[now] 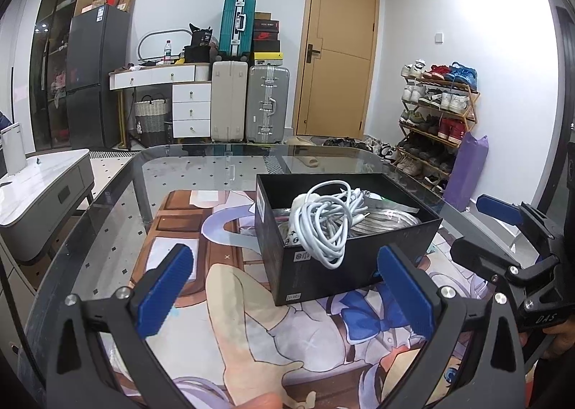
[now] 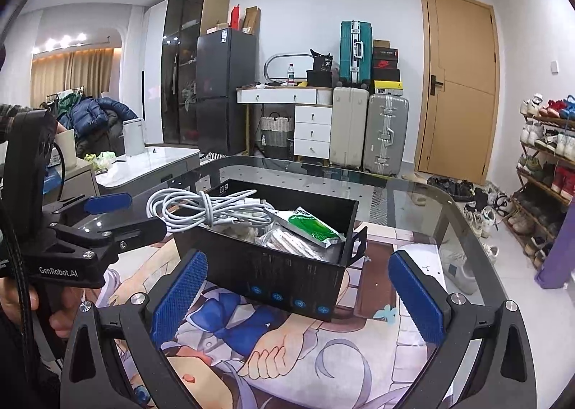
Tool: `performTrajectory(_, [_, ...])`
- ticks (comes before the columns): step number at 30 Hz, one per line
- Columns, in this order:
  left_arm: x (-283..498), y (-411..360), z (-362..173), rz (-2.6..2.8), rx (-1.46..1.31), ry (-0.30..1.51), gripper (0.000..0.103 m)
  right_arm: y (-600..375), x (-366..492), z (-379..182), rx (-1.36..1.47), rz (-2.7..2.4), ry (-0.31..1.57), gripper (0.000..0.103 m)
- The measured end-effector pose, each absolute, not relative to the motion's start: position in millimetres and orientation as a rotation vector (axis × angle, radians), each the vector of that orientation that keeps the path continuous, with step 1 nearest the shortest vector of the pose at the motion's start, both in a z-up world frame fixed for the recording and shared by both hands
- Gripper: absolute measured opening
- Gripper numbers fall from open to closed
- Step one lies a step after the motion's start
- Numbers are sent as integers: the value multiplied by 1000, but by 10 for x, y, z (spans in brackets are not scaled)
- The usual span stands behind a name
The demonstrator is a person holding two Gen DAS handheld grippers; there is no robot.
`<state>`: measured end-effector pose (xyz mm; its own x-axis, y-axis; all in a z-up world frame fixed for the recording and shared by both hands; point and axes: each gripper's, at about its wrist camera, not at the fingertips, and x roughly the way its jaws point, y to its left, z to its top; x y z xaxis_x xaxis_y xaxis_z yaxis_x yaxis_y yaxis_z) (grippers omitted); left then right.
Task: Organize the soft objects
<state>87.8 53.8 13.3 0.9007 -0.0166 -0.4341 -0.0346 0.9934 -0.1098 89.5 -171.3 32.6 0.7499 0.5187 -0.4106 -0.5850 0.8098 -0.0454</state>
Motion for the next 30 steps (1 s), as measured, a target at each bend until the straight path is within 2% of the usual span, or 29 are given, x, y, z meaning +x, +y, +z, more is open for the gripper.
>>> performTrajectory(30, [881,531,125,7,-116,445,103,-1760,911,336,-151,603,385,103])
